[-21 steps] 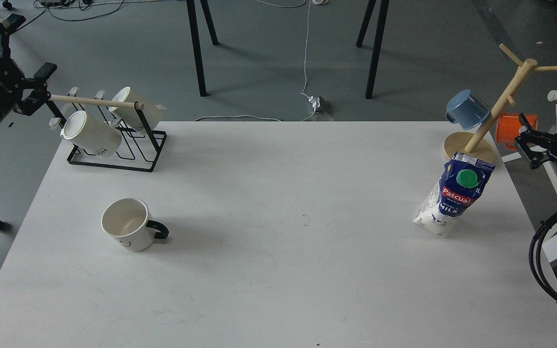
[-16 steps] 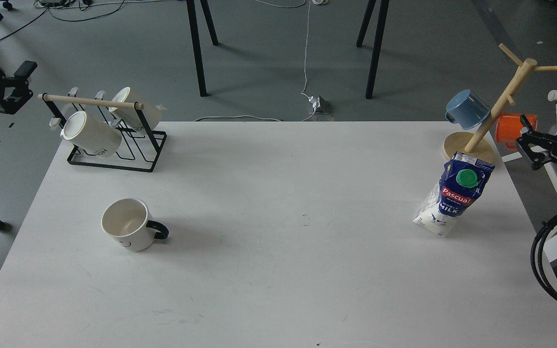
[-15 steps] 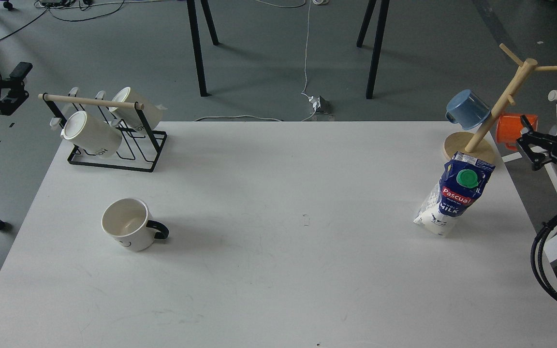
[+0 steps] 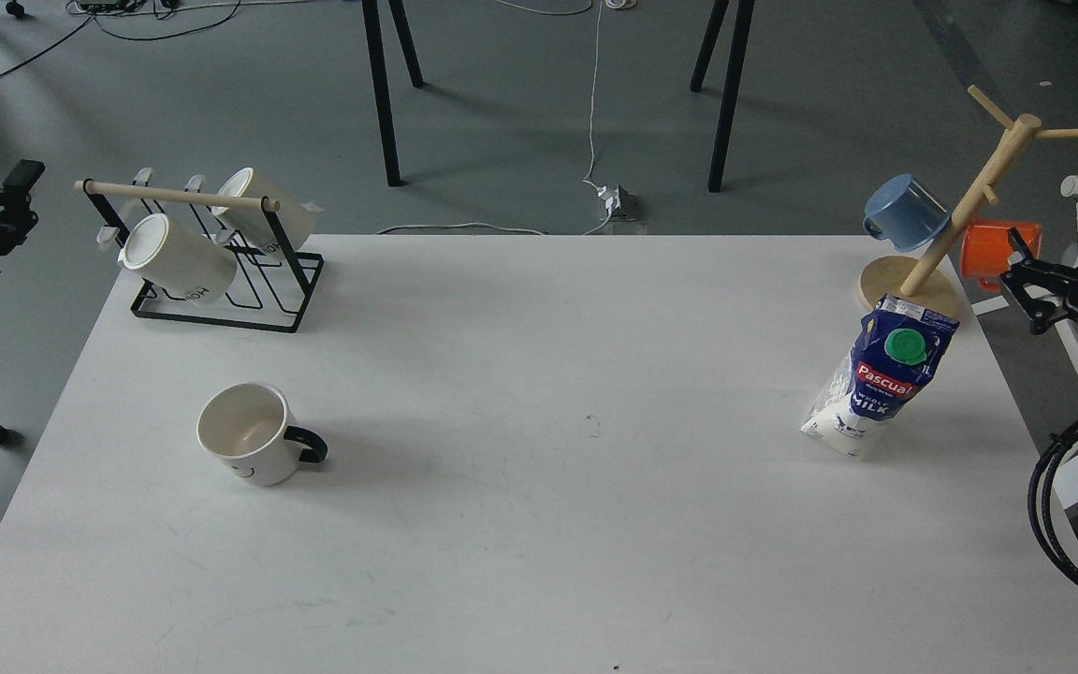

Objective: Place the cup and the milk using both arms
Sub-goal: 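Move the left gripper from rest toward the white mug on the table, then grasp the white mug's rim with the left gripper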

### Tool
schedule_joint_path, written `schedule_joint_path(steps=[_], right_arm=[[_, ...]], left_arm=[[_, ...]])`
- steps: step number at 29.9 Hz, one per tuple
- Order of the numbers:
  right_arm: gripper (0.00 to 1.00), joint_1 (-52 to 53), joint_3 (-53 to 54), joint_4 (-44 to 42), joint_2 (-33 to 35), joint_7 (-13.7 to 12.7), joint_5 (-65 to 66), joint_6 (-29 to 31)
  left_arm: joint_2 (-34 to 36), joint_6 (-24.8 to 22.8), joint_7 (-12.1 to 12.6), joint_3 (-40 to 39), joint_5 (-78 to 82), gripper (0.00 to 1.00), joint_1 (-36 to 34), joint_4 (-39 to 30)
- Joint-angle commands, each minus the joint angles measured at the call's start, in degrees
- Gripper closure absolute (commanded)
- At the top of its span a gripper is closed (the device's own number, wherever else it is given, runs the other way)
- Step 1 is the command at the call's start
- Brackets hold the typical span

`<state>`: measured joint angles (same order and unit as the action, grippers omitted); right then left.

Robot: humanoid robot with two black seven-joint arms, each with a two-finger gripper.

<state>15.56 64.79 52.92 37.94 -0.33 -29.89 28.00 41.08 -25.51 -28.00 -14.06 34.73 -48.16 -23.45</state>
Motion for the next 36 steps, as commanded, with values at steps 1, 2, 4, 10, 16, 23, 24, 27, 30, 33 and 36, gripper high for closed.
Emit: schedule_joint_path(steps=[1,2,4,10,16,23,24,27,30,33,36], right_arm=[[0.03,-0.4,0.0,-0.6,-0.1,0.0,0.0,0.0],[0.03,-0.7,0.0,-0.6,-0.1,0.1,0.0,0.0],[0.03,-1.0,0.0,-0.6,-0.2,0.0,0.0,0.0],[0.03,-1.8,0.0,-0.4,-0.5,0.0,0.0,0.0],[0.03,-3.3,0.1,-0.5,-0.1,0.0,0.0,0.0],[0.03,-4.5,0.1,-0.5,-0.4,0.1,0.0,0.0],[0.03,-4.6,0.1,-0.5,-0.6,0.1,0.0,0.0],[0.03,-4.7,0.1,-0.5,-0.8,0.1,0.0,0.0],[0.04,-4.8,0.0,-0.5,-0.8,0.1,0.0,0.0],[0.03,-5.0,0.1,-0.6,-0.8,0.1,0.0,0.0],[0.03,-5.1,0.1,-0.6,-0.8,0.1,0.0,0.0]], left_arm=[[1.5,2.2,0.0,-0.1,9.6,0.0,-1.6,-4.4],[2.1,3.9,0.0,-0.1,13.3,0.0,-2.1,-6.3],[3.3,9.0,0.0,-0.1,21.7,0.01,-2.4,-11.4],[11.8,26.7,0.0,0.2,52.8,0.03,-1.6,-30.6],[20.6,28.0,0.0,1.2,83.3,0.02,-0.2,-40.3],[23.4,35.8,0.0,6.6,90.3,0.01,5.1,-43.2],[23.4,36.1,0.0,7.3,90.3,0.02,5.9,-42.9],[22.3,36.1,0.0,7.7,90.3,0.02,6.3,-42.0],[19.8,36.1,0.0,7.6,90.3,0.04,7.5,-41.9],[18.3,36.1,0.0,7.6,90.3,0.07,7.9,-41.0],[15.4,36.1,0.0,7.7,90.3,0.08,8.1,-38.9]])
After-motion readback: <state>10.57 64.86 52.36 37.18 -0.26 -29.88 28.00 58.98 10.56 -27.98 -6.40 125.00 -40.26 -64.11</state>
